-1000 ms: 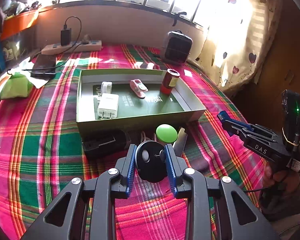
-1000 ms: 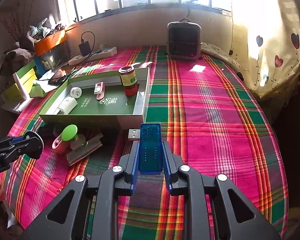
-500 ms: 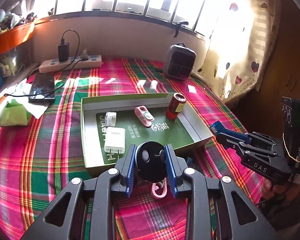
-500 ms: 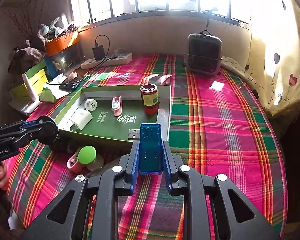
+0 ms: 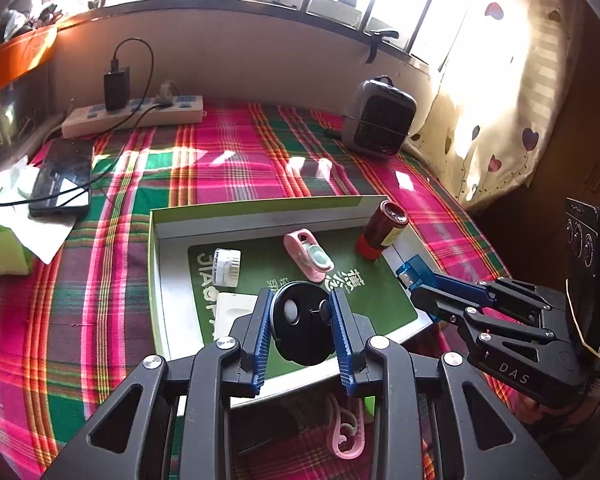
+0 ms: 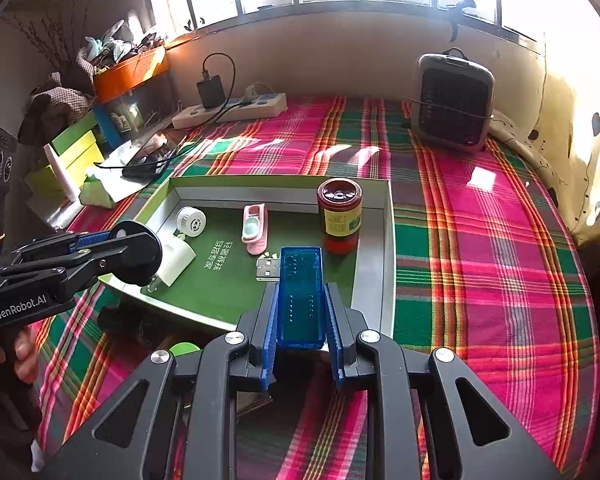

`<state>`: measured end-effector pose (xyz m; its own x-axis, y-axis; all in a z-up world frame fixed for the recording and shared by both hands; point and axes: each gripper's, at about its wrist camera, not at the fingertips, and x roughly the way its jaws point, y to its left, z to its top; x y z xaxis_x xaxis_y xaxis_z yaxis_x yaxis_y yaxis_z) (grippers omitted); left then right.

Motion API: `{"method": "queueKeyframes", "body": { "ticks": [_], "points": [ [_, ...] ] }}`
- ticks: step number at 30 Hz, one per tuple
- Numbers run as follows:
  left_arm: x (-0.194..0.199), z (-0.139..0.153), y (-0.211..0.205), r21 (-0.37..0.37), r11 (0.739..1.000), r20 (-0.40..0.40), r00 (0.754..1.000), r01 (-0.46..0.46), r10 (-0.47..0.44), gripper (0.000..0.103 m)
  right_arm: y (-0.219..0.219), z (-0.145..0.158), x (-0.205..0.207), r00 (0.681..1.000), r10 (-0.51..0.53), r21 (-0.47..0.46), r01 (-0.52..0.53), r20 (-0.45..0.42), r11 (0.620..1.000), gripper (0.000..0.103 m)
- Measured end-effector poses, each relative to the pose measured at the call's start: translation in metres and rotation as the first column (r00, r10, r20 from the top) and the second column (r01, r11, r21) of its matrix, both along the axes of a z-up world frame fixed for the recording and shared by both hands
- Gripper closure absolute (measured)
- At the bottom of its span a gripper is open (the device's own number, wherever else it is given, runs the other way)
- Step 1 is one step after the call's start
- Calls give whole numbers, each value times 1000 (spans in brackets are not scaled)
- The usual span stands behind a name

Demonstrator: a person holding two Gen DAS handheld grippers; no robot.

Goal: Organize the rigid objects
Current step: 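Lower the puck into the box with left tool while right tool lowers the USB stick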

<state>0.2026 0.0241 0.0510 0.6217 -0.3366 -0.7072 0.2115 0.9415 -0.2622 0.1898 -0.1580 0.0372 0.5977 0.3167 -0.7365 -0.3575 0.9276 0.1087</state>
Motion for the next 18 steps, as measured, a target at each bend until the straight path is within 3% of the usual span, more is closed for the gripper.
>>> {"method": "queueKeyframes", "body": {
  "ticks": [5, 18],
  "points": [
    [15, -2, -7, 28, 1000, 11, 1000, 9, -9, 76, 6, -8, 13, 1000, 8, -3, -8, -23, 1000, 80],
    [40, -24, -14, 40, 999, -49, 999, 14, -12, 76, 13, -22, 27, 999, 3, -37, -5, -41, 999, 80]
  ]
}}
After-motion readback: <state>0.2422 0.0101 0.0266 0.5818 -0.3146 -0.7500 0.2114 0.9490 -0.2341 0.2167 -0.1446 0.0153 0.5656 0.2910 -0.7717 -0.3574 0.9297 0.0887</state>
